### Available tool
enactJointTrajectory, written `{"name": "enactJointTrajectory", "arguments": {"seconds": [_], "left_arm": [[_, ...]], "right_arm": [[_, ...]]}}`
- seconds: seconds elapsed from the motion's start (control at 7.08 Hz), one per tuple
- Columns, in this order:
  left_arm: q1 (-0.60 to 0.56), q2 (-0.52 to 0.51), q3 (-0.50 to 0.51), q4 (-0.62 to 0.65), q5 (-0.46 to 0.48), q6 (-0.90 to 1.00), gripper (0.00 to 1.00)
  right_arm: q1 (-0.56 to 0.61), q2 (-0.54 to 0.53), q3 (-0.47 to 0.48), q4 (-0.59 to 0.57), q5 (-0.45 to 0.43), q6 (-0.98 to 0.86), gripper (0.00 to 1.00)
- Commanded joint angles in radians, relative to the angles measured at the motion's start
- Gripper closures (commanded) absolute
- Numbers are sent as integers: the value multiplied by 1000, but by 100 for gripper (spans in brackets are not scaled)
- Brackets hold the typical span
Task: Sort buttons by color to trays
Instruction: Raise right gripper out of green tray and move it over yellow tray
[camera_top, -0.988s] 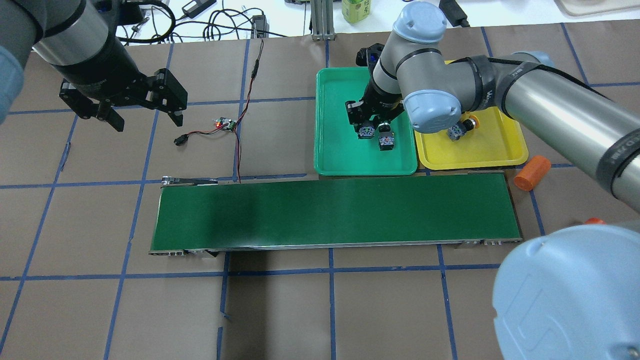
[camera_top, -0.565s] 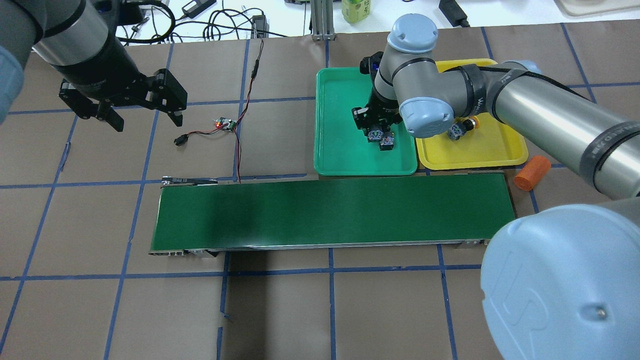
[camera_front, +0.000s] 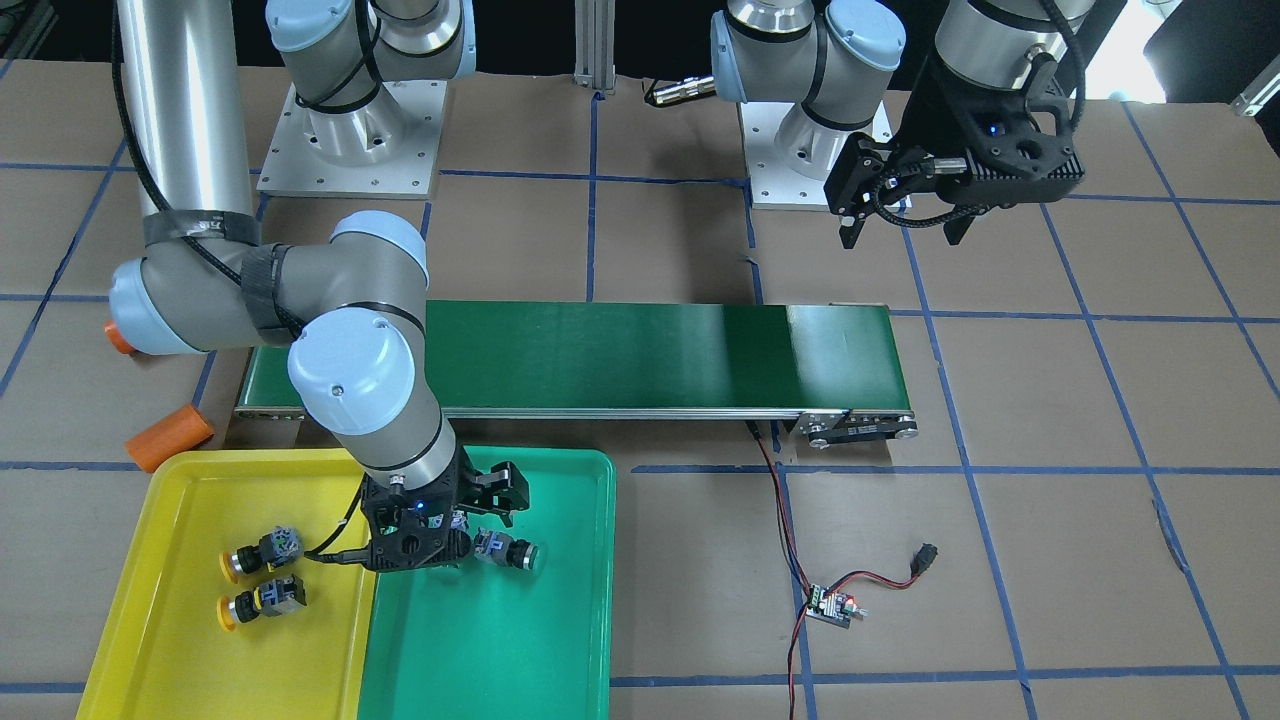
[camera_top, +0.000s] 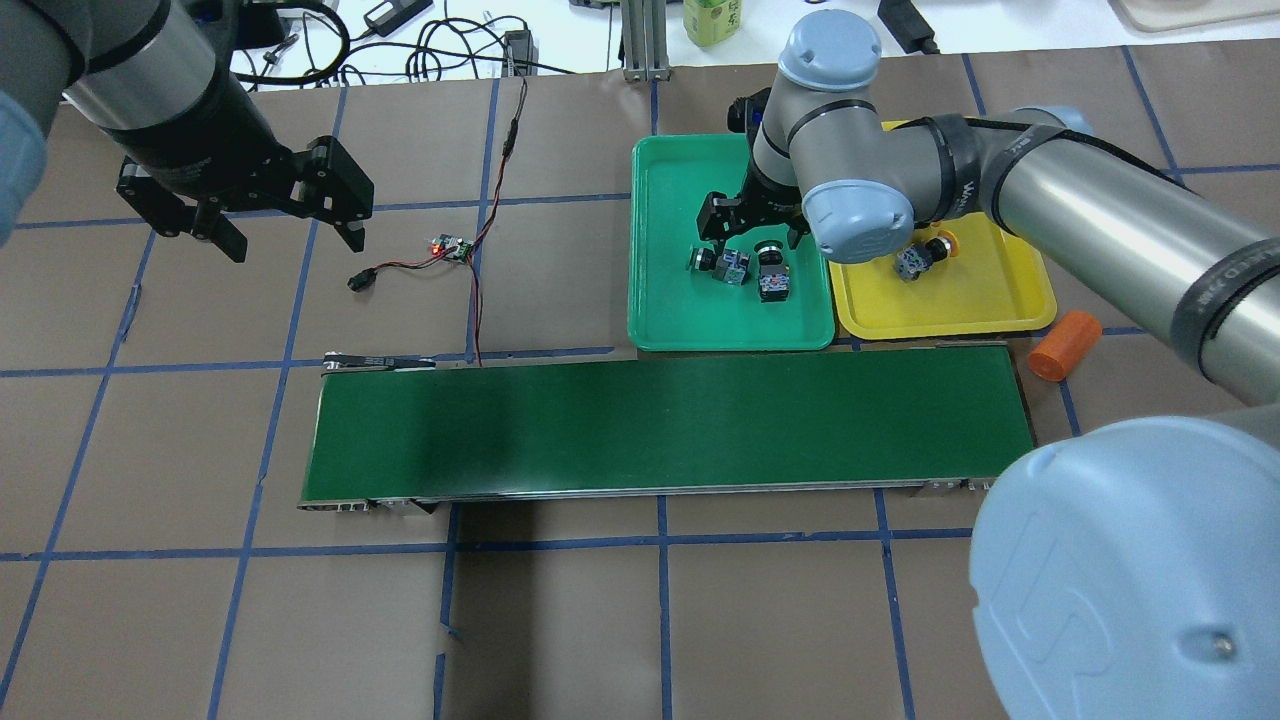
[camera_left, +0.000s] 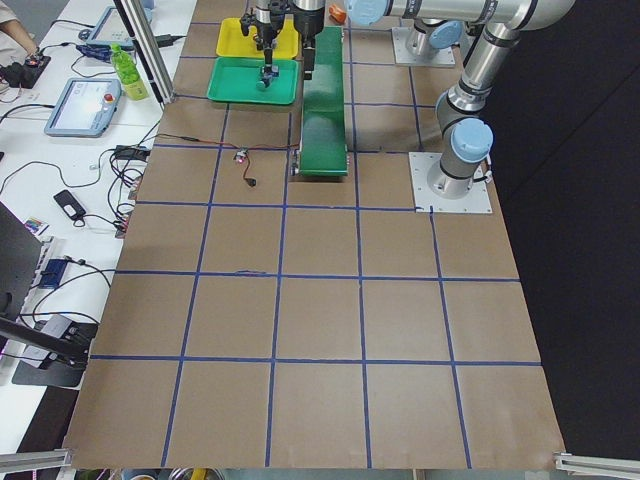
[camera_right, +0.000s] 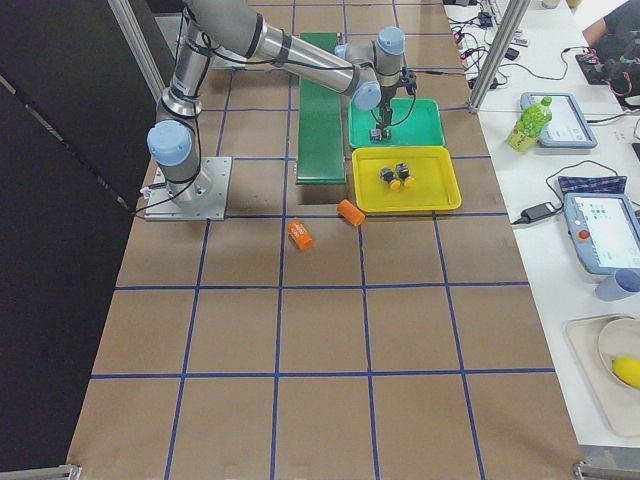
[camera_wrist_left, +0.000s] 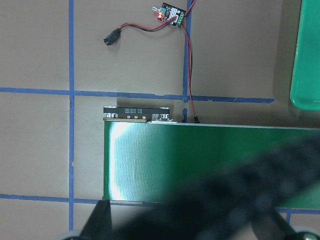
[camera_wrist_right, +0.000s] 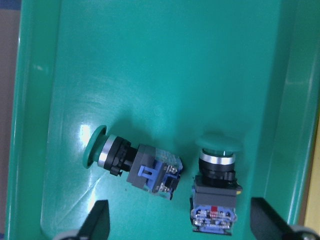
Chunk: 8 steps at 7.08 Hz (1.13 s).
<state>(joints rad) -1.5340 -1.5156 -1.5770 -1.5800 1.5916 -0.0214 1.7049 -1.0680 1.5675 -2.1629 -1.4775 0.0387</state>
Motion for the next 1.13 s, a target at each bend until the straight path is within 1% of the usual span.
{"name": "enactJointTrajectory", "arguments": {"seconds": [0.0, 0.28, 0.42, 0.56, 0.71, 0.85, 0.99], "left_arm": [[0, 0, 0, 0, -1, 1, 0], [0, 2, 0, 0, -1, 0, 0], [0, 2, 0, 0, -1, 0, 0], [0, 0, 0, 0, -2, 0, 0], [0, 2, 0, 0, -1, 0, 0], [0, 0, -1, 0, -1, 0, 0], [0, 0, 0, 0, -1, 1, 0]], "right_arm": [[-37, -131, -6, 194, -12, 1, 0], [-106, -295, 3, 450, -14, -3, 0], [-129, -381, 8, 565, -15, -10, 0], [-140, -473, 8, 704, -32, -14, 0], [-139, -566, 14, 753, -103, -25, 0], [-142, -582, 35, 743, -98, -13, 0], [-140, -583, 46, 738, -66, -2, 0]]}}
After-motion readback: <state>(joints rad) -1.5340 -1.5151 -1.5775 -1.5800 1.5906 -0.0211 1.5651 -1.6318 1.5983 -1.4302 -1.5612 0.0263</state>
